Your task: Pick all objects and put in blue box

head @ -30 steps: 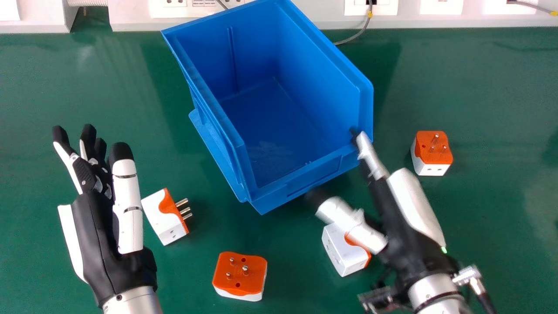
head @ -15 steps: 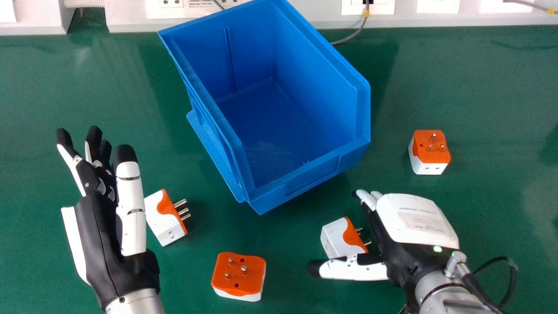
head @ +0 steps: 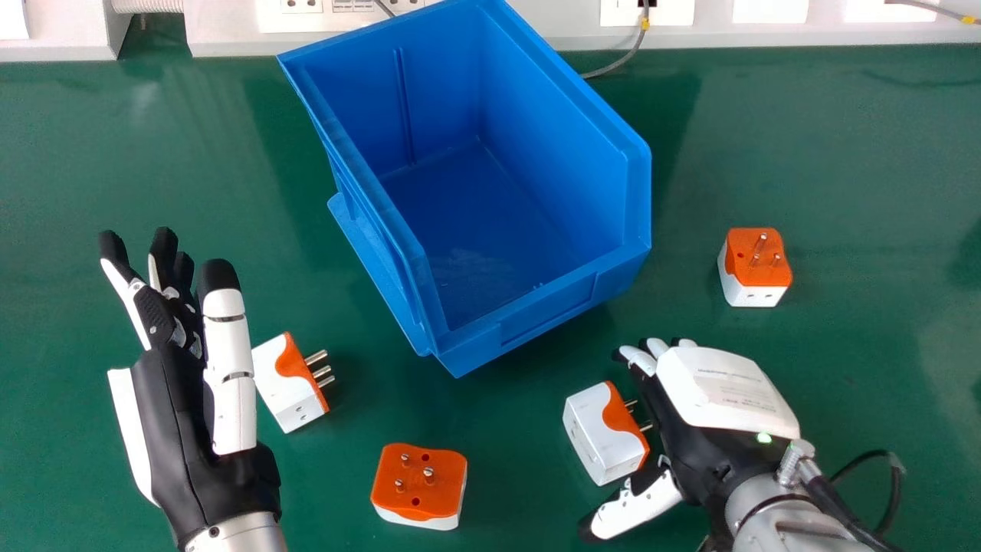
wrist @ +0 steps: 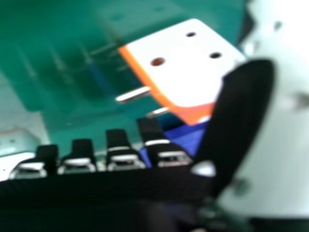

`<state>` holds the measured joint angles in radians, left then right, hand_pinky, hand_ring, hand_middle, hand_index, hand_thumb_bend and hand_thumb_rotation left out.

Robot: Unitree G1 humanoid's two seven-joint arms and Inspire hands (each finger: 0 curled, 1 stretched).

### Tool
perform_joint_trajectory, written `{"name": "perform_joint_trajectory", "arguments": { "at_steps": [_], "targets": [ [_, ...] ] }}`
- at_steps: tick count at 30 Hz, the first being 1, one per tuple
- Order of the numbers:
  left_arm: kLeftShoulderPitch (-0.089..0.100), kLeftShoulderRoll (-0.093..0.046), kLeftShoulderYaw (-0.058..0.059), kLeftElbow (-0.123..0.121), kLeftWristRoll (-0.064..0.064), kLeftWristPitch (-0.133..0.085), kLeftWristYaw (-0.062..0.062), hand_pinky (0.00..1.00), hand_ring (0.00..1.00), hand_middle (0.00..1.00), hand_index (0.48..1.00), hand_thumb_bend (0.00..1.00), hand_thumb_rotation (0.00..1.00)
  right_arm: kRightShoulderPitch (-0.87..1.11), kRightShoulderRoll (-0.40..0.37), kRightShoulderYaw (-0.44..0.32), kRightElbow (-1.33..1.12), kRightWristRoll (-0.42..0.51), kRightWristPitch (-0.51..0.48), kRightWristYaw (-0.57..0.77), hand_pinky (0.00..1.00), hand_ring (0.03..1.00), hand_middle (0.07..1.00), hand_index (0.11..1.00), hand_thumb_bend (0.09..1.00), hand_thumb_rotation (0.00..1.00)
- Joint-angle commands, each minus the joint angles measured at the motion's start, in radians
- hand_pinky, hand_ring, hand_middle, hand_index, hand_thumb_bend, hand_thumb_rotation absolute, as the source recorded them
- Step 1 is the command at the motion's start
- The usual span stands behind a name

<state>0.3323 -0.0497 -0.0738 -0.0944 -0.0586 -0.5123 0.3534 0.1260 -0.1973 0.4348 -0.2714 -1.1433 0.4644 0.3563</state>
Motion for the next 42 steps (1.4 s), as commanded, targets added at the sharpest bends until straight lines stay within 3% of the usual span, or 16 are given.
{"name": "perform_joint_trajectory", "arguments": {
  "at_steps": [1, 5, 9, 12, 17, 19, 22, 30, 42],
  "targets": [
    [0.002, -0.085, -0.01, -0.021, 0.012, -0.006, 0.007, 0.96, 0.98, 0.98, 0.972, 0.47, 0.74, -0.021, 0.012, -0.017, 0.023, 0.051, -0.034, -0.054, 0.78, 0.956, 0.95, 0.878, 0.974, 0.21],
    [-0.003, -0.086, -0.012, -0.023, 0.007, 0.0, 0.006, 0.97, 0.99, 0.98, 0.973, 0.48, 0.73, -0.052, 0.003, -0.032, 0.121, 0.166, -0.124, -0.131, 0.59, 0.893, 0.918, 0.845, 0.922, 0.1],
    [-0.009, -0.084, -0.012, -0.017, 0.019, -0.002, 0.01, 0.97, 0.99, 0.98, 0.974, 0.49, 0.74, -0.1, -0.014, -0.019, 0.27, 0.239, -0.232, -0.214, 0.57, 0.849, 0.885, 0.816, 0.896, 0.07],
    [-0.01, -0.087, -0.013, -0.018, 0.012, -0.005, 0.008, 0.97, 0.99, 0.98, 0.975, 0.49, 0.74, -0.139, -0.018, -0.003, 0.396, 0.268, -0.311, -0.286, 0.57, 0.845, 0.882, 0.814, 0.894, 0.06],
    [-0.013, -0.088, -0.013, -0.018, 0.01, -0.01, 0.011, 0.96, 0.98, 0.98, 0.973, 0.51, 0.73, -0.165, -0.015, 0.003, 0.521, 0.307, -0.397, -0.422, 0.53, 0.663, 0.742, 0.679, 0.797, 0.0],
    [-0.014, -0.089, -0.014, -0.022, 0.009, -0.001, 0.013, 0.95, 0.98, 0.98, 0.973, 0.51, 0.73, -0.166, -0.012, -0.005, 0.54, 0.326, -0.418, -0.465, 0.43, 0.575, 0.658, 0.572, 0.612, 0.0],
    [-0.017, -0.089, -0.014, -0.022, 0.007, 0.003, 0.015, 0.96, 0.98, 0.98, 0.974, 0.51, 0.73, -0.17, -0.016, -0.005, 0.549, 0.34, -0.426, -0.496, 0.38, 0.507, 0.564, 0.523, 0.534, 0.0],
    [-0.024, -0.084, -0.014, -0.019, 0.013, 0.0, 0.016, 0.95, 0.97, 0.97, 0.968, 0.5, 0.74, -0.178, -0.026, 0.001, 0.551, 0.362, -0.437, -0.51, 0.37, 0.479, 0.513, 0.486, 0.501, 0.0],
    [-0.018, -0.08, -0.018, -0.026, 0.004, 0.003, 0.009, 0.96, 0.98, 0.98, 0.976, 0.5, 0.74, -0.173, -0.038, 0.004, 0.534, 0.404, -0.45, -0.509, 0.34, 0.456, 0.516, 0.499, 0.498, 0.0]
  ]
}}
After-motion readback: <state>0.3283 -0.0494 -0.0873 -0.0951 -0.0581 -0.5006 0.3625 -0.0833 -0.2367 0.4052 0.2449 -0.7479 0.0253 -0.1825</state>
